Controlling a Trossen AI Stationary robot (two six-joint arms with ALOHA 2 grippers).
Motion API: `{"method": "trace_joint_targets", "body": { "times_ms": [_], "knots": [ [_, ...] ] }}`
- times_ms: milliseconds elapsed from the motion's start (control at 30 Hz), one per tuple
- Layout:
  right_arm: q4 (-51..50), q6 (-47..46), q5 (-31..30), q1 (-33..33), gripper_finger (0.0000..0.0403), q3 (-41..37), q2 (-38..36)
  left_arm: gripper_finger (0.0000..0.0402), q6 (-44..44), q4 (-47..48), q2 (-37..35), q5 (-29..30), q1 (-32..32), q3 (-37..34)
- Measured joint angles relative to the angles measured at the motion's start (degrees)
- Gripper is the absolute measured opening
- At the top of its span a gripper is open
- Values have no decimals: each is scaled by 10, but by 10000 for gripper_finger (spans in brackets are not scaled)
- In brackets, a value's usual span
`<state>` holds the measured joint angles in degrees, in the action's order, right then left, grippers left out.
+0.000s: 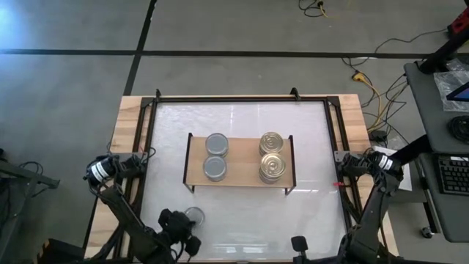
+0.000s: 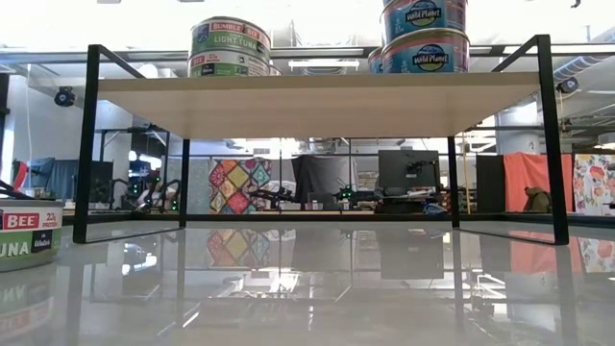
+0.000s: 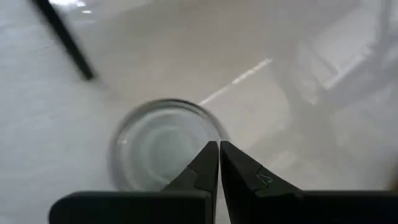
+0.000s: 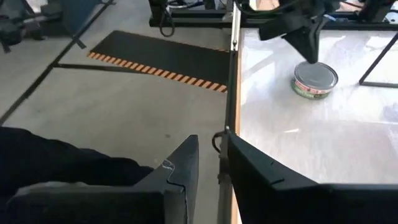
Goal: Stack canned seafood by type on shelf
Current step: Stack the green tuna can on top of the other green tuna can on the shelf
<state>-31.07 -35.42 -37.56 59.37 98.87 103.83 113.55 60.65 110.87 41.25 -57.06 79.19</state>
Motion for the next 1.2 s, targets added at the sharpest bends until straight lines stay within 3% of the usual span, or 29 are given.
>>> {"method": "trace_joint_targets", "body": {
  "times_ms": [233,433,633,933,1200],
  "knots": [
    [1,-43,0,-4,85,-45,0,1,82,-4,0,-47,45,-67],
    [1,-63,0,-4,83,-58,0,1,-18,-131,-1,-37,69,-97],
    [1,-40,0,-5,69,-58,0,1,-174,-201,5,-37,61,-63],
    [1,25,-41,-26,90,-59,1,1,-241,-61,0,-13,21,102],
    [2,40,-40,-47,154,-59,42,22,-116,-51,14,-15,-68,84]
  ]
}}
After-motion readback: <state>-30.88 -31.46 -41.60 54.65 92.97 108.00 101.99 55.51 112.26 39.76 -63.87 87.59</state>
